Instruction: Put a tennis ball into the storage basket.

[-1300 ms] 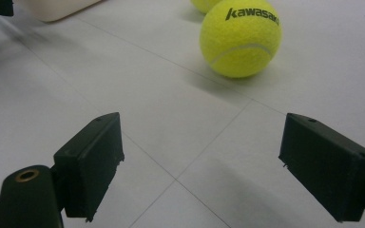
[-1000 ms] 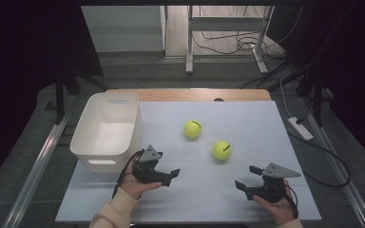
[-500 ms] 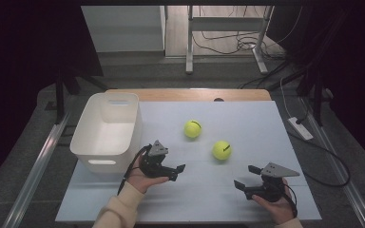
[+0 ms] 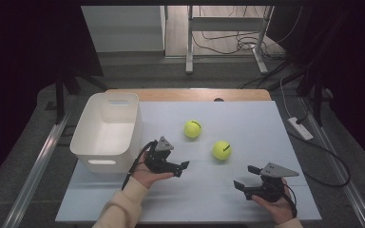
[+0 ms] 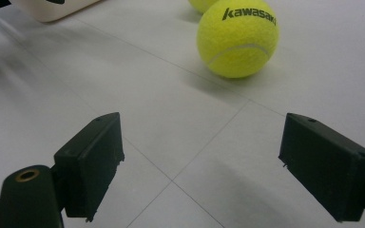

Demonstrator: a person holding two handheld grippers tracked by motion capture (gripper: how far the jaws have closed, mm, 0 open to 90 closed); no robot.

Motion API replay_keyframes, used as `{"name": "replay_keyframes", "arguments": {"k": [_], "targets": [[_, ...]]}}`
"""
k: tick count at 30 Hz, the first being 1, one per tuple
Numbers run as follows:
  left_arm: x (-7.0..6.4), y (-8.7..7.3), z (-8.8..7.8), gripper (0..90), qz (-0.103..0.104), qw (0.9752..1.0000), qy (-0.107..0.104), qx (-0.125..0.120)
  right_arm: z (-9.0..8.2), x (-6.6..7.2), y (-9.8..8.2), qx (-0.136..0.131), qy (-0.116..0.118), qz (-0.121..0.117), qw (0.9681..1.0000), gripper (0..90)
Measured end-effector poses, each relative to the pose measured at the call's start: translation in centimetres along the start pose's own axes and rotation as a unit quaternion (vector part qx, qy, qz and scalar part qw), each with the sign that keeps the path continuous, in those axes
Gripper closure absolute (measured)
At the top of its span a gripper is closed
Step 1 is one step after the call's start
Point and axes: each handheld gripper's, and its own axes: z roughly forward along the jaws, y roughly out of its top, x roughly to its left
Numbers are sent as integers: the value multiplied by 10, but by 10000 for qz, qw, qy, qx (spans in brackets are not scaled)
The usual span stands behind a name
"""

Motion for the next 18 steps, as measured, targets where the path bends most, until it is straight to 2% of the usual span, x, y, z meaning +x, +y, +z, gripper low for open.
{"name": "replay_keyframes", "arguments": {"k": [9,18], "targets": [[3,6,6,79,1,10000,15,83,-1,0,0,-18,-16,3,10000,143],[10,9,15,80,-99,9998,56,165,-1,-1,0,-14,-34,28,10000,143]]}}
